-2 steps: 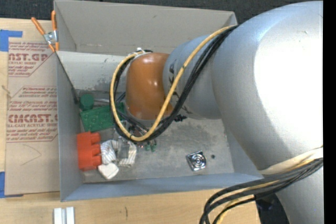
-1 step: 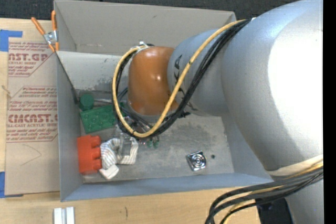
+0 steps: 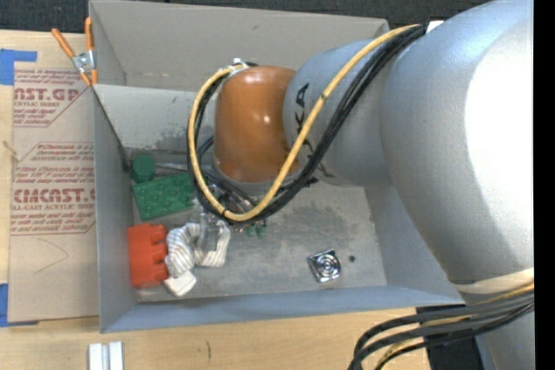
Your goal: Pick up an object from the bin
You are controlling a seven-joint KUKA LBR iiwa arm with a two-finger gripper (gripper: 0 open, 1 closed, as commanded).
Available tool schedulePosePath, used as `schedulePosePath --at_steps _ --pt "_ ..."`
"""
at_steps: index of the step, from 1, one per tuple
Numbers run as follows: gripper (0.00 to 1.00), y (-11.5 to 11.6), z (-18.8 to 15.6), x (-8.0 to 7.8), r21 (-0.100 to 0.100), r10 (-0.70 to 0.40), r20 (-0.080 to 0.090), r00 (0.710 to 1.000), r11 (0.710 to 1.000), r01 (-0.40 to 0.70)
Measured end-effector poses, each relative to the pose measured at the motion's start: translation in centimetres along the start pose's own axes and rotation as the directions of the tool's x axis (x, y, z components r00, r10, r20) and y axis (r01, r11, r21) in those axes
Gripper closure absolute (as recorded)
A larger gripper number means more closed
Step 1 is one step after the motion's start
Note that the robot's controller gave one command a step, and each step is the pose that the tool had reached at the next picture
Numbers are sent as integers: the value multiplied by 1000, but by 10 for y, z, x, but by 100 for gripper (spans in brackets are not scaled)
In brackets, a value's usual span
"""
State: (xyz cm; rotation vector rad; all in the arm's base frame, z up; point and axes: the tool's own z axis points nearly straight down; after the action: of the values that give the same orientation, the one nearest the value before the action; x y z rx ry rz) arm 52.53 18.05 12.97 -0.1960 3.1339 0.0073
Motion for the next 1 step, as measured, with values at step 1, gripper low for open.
schedulePosePath --at_steps 1 --pt "100 0 -18 0 -1 0 1 1000 1000 0"
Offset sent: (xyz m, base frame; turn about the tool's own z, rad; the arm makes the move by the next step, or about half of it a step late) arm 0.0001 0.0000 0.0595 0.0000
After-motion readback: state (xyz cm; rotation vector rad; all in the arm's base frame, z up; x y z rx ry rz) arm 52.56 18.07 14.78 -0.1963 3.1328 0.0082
